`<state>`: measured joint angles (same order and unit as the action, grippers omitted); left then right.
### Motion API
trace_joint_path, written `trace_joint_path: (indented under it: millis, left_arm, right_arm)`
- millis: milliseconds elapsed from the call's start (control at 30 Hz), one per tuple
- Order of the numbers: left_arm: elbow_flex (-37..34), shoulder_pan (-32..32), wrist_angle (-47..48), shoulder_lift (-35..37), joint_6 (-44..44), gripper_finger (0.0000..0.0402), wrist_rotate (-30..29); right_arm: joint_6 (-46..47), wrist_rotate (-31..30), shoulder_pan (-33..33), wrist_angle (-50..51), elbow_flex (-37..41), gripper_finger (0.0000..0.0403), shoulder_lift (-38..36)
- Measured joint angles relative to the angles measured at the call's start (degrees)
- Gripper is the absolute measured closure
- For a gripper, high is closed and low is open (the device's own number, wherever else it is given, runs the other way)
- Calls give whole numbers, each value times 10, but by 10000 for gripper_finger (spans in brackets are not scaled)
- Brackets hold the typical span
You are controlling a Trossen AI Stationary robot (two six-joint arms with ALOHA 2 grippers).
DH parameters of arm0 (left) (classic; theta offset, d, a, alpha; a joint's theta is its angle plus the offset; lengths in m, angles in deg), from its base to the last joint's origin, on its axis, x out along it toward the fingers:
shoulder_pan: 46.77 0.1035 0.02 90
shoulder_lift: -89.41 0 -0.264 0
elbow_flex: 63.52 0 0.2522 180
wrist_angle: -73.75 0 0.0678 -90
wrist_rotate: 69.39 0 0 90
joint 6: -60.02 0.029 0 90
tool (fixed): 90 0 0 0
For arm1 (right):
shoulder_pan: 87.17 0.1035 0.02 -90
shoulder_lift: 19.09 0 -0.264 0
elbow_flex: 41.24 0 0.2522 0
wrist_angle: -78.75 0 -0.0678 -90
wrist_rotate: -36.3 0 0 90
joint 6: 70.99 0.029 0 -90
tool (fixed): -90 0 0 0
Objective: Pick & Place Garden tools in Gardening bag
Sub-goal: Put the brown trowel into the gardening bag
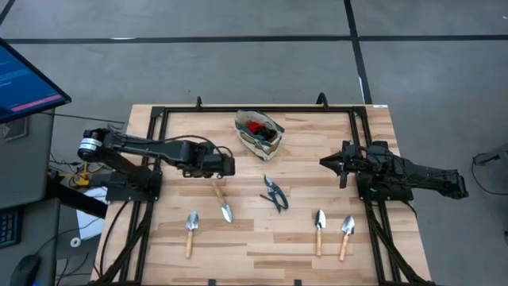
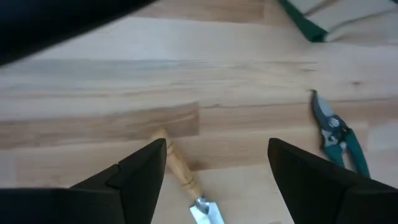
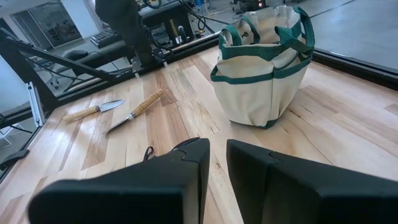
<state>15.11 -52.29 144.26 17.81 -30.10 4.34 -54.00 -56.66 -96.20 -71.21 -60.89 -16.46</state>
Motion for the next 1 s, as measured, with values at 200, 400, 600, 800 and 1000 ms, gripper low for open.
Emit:
trace_joint_path:
  millis: [200, 400, 600, 800, 1000]
  left_arm:
    - [0, 0, 1, -43, -22, 121, 17]
    - [0, -44, 3, -79, -78, 121, 3]
    - [0, -91, 24, -107, -171, 121, -9]
    - [0, -83, 30, -153, -186, 121, -15]
    - [0, -63, 28, -177, -169, 121, -14]
  right_arm:
    - [0, 0, 0, 0, 0, 352, 0]
    - [0, 0, 0, 0, 0, 352, 0]
    - [0, 0, 0, 0, 0, 352, 0]
    - [0, 0, 0, 0, 0, 352, 0]
    - [0, 0, 0, 0, 0, 352, 0]
